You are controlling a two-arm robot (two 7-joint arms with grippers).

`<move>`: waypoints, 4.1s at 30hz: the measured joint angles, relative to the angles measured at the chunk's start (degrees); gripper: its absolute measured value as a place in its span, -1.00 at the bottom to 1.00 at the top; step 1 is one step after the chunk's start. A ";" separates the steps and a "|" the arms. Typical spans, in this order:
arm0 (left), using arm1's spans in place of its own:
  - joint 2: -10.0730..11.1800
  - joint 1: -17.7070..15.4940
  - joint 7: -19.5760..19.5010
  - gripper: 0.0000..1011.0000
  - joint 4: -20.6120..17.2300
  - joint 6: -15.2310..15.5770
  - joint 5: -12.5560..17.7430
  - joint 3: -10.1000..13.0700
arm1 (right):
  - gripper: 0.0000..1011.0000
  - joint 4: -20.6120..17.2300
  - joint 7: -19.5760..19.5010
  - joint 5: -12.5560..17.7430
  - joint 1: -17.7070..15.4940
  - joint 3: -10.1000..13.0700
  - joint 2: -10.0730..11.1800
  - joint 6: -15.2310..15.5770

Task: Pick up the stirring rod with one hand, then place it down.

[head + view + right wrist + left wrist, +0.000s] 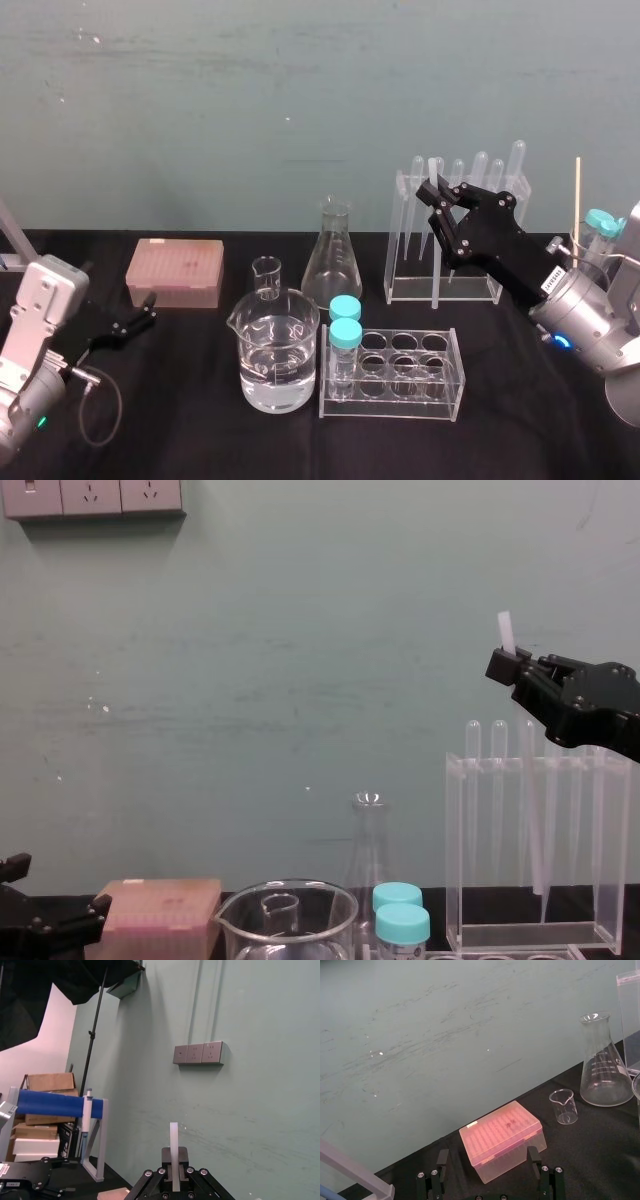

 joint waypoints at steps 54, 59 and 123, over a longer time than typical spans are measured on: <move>0.00 0.00 0.00 0.98 0.00 0.00 0.00 0.00 | -0.87 0.00 0.00 -0.01 0.00 0.00 0.00 0.01; 0.00 0.00 0.00 0.98 0.00 0.00 0.00 0.00 | -0.87 0.00 0.00 -0.01 0.00 0.00 0.00 0.00; 0.00 0.00 0.00 0.98 0.00 0.00 0.00 0.00 | -0.87 13.57 5.62 0.31 4.50 -3.86 -0.78 5.86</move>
